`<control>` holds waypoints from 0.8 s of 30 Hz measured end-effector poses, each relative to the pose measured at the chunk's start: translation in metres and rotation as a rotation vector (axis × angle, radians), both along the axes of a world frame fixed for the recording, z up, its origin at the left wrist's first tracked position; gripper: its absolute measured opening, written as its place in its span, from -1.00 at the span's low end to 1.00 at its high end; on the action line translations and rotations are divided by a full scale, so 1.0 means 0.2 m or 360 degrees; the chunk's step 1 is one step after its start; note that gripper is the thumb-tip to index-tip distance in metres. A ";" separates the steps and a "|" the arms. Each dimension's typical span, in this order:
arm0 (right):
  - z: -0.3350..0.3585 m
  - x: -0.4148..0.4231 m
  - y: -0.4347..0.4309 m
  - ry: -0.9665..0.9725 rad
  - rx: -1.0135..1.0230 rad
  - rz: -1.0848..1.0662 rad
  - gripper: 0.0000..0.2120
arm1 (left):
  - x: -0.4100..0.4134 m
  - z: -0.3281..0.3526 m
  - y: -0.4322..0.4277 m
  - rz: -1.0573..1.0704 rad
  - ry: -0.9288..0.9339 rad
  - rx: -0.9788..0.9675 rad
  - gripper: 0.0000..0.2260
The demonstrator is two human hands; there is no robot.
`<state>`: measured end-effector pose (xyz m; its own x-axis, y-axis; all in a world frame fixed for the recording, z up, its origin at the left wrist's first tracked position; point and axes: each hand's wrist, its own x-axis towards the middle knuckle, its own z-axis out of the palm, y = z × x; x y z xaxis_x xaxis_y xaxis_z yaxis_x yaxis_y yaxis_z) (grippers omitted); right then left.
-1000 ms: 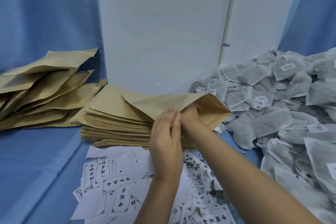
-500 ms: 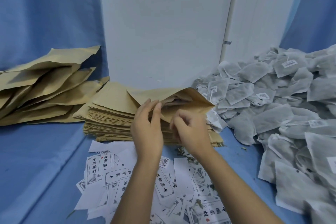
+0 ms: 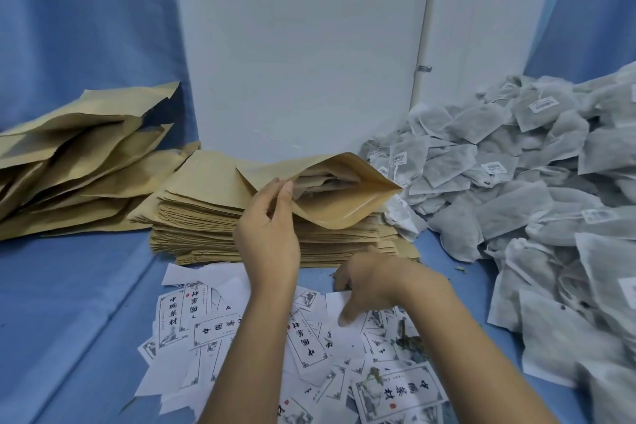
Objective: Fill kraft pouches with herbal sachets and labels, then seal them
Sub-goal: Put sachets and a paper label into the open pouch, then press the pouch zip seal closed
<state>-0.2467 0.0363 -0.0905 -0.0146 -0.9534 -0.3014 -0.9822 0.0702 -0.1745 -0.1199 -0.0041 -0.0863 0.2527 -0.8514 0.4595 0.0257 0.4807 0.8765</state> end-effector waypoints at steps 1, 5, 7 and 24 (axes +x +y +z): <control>0.00 0.01 0.00 -0.0015 -0.0023 0.0000 -0.60 | 0.00 0.00 0.00 0.0003 0.0005 0.0000 -0.79; 0.03 0.01 0.02 -0.0096 -0.0266 0.0072 -0.91 | 0.00 0.00 -0.01 0.0000 0.0010 -0.0006 -0.78; 0.09 -0.01 0.05 -0.0355 -0.0413 0.0116 -0.85 | 0.00 0.00 -0.01 0.0011 -0.0010 -0.0010 -0.77; 0.13 -0.02 0.03 -0.0078 -0.1558 -0.0058 -0.76 | -0.03 -0.05 0.07 0.0099 -0.0291 -0.0685 -0.84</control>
